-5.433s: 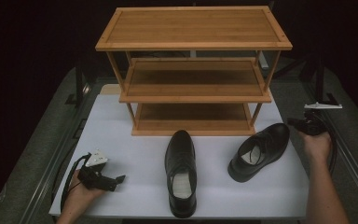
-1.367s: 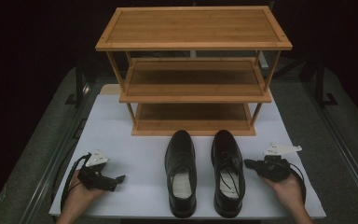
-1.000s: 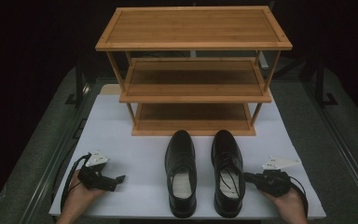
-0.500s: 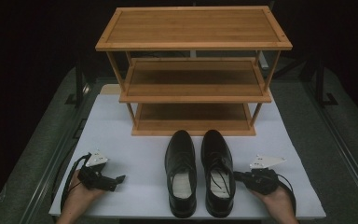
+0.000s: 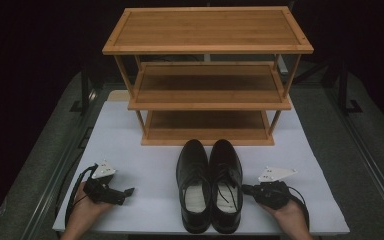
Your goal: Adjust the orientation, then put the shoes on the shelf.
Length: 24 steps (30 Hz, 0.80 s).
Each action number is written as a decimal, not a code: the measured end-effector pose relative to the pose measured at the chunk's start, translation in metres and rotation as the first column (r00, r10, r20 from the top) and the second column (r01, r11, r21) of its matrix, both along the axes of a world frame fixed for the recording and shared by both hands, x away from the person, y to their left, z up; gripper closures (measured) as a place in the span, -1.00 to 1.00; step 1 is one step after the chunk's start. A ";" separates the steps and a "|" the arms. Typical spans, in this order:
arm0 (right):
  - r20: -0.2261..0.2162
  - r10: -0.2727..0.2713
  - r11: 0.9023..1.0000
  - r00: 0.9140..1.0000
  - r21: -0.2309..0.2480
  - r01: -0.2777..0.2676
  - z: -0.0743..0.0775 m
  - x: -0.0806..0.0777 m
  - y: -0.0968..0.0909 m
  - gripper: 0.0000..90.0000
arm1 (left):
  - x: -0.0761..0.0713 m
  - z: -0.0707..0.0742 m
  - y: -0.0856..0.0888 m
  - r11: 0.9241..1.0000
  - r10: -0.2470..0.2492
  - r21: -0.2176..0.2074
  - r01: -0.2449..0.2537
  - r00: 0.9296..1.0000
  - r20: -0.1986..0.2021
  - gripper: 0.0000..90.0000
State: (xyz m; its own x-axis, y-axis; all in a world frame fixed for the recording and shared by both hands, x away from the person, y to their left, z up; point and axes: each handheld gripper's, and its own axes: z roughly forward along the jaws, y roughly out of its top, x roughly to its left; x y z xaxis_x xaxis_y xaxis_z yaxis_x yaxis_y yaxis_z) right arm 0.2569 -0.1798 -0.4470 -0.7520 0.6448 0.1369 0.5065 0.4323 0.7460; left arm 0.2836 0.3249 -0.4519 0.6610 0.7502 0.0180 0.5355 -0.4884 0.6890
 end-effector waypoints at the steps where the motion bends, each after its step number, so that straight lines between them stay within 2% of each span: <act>1: -0.003 0.004 1.000 1.000 0.003 -0.004 0.000 0.001 -0.001 1.00 | 0.000 0.000 0.000 1.000 0.000 0.000 0.000 1.000 0.000 -1.00; 3: -0.012 0.009 1.000 1.000 0.016 -0.009 0.000 0.002 -0.003 1.00 | 0.000 0.000 0.000 1.000 0.000 0.000 0.000 1.000 0.000 -1.00; 8: 0.006 -0.011 0.999 1.000 0.031 0.011 0.003 0.001 -0.009 1.00 | 0.000 0.001 0.000 1.000 0.000 -0.001 0.000 1.000 0.000 -1.00; 9: 0.013 -0.026 0.999 1.000 0.040 0.025 0.006 0.001 -0.013 0.85 | 0.000 0.001 -0.001 1.000 0.002 0.000 -0.002 1.000 -0.002 -1.00; 10: 0.013 -0.026 0.999 1.000 0.040 0.025 0.006 0.001 -0.013 0.85 | 0.000 0.001 -0.001 1.000 0.002 0.000 -0.002 1.000 -0.002 -1.00; 11: 0.013 -0.038 0.998 0.999 0.049 0.038 0.009 0.001 -0.016 0.75 | -0.001 0.004 -0.003 1.000 -0.016 -0.012 0.016 1.000 -0.005 -0.92; 12: 0.013 -0.038 0.998 0.999 0.049 0.038 0.009 0.001 -0.016 0.75 | -0.001 0.004 -0.003 1.000 -0.016 -0.012 0.016 1.000 -0.005 -0.86; 13: 0.027 -0.057 0.997 0.998 0.045 0.056 0.012 0.001 -0.018 0.61 | -0.003 0.008 -0.007 0.999 -0.030 -0.022 0.030 1.000 -0.001 -0.85; 15: 0.024 -0.058 0.997 0.998 0.048 0.057 0.013 0.001 -0.019 0.56 | -0.004 0.011 -0.010 0.999 -0.038 -0.028 0.038 0.999 0.003 -0.85; 16: 0.016 -0.064 0.997 0.998 0.050 0.063 0.014 0.002 -0.020 0.43 | -0.005 0.013 -0.012 0.998 -0.051 -0.044 0.051 0.999 0.007 -0.66; 19: 0.008 -0.062 0.998 0.998 0.035 0.061 0.016 0.003 -0.019 0.32 | -0.010 0.026 -0.025 0.993 -0.074 -0.095 0.074 0.997 0.012 -0.62; 20: 0.008 -0.062 0.998 0.998 0.035 0.061 0.016 0.003 -0.019 0.32 | -0.010 0.026 -0.025 0.993 -0.074 -0.095 0.074 0.997 0.012 -0.56; 22: 0.020 -0.061 0.998 0.998 0.032 0.060 0.021 0.003 -0.019 0.29 | -0.013 0.032 -0.034 0.990 -0.091 -0.108 0.094 0.995 0.028 -0.51; 23: 0.047 -0.085 0.996 0.995 0.043 0.083 0.027 0.003 -0.019 0.21 | -0.015 0.039 -0.043 0.986 -0.112 -0.115 0.117 0.992 0.055 -0.48; 24: 0.056 -0.094 0.995 0.994 0.049 0.091 0.029 0.002 -0.019 0.20 | -0.015 0.039 -0.043 0.986 -0.112 -0.115 0.117 0.992 0.055 -0.45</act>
